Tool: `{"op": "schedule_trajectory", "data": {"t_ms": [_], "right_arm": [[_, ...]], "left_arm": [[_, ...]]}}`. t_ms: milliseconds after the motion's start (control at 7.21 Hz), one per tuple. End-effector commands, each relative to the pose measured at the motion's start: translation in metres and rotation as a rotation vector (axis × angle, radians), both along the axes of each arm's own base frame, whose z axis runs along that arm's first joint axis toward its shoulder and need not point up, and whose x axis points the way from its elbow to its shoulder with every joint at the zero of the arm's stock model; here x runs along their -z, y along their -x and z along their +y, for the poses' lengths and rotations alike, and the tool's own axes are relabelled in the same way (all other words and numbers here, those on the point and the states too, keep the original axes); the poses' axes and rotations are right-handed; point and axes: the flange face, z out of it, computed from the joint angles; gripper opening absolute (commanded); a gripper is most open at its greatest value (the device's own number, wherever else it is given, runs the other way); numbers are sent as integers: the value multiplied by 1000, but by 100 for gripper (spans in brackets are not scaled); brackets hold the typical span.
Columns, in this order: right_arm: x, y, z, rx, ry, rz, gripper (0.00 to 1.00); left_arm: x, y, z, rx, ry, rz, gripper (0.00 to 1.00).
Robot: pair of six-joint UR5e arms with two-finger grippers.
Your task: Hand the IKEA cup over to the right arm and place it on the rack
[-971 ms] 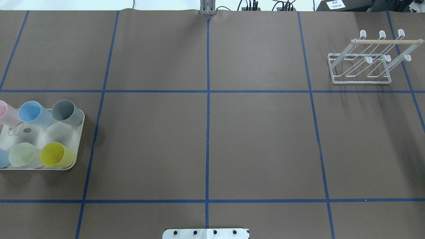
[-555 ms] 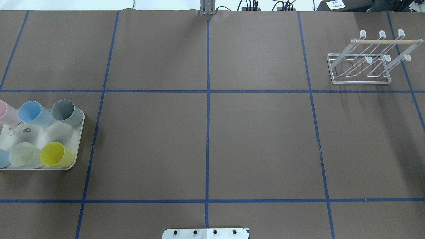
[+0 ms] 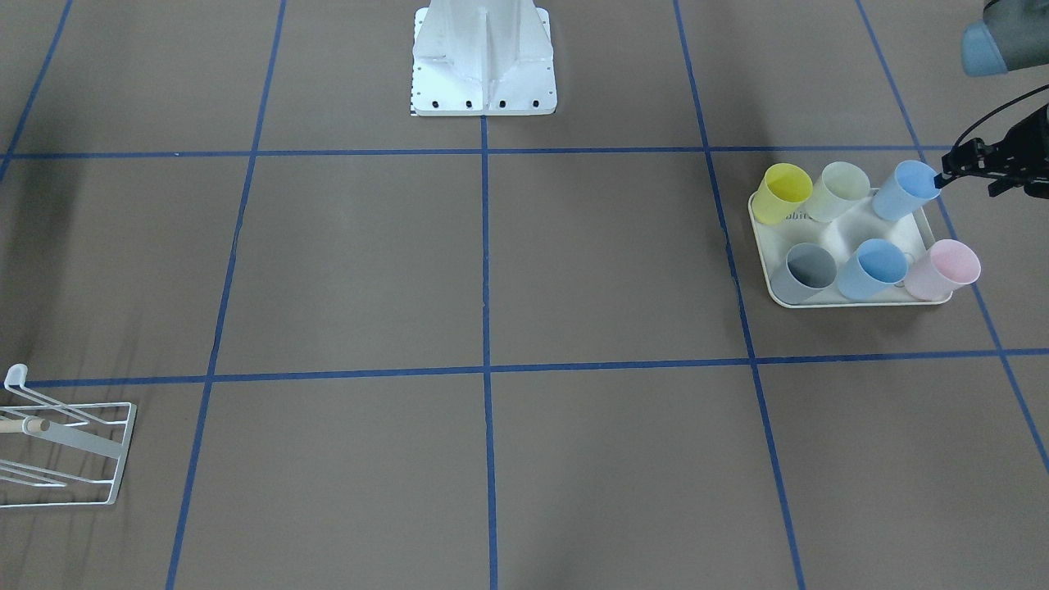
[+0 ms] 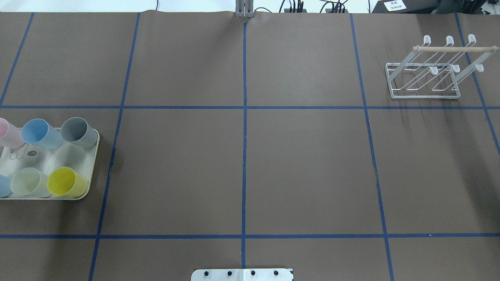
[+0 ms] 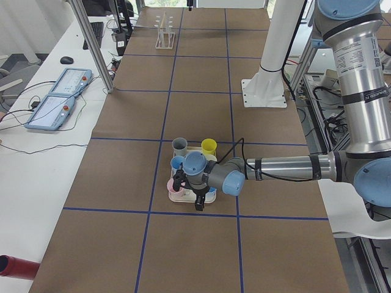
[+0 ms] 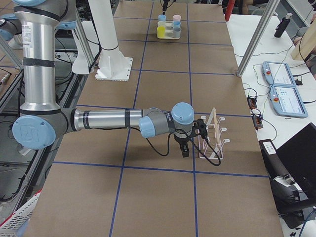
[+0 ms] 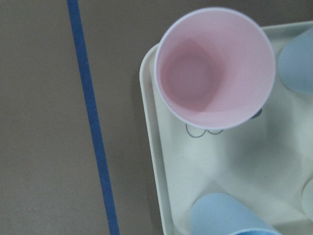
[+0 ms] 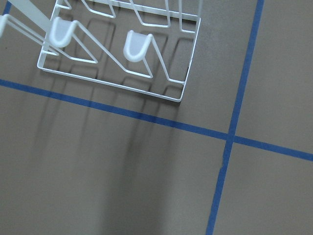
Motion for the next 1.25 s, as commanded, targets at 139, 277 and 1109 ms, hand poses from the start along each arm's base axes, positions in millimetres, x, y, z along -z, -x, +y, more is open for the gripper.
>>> {"op": "schedule_trajectory", "data": {"t_ms": [139,277,1109], "right_arm": [[2,0,0,1,-5,-1,100],[2,0,0,1,-8,-2,100],[-4,9,6,0,-28,-9,99]], "left_arm": [[-8,-8,16,-29,-2,2,100],[-6,-12,13,-36,-6,3,100],[-2,-39,-7,-80,-24,19,0]]}}
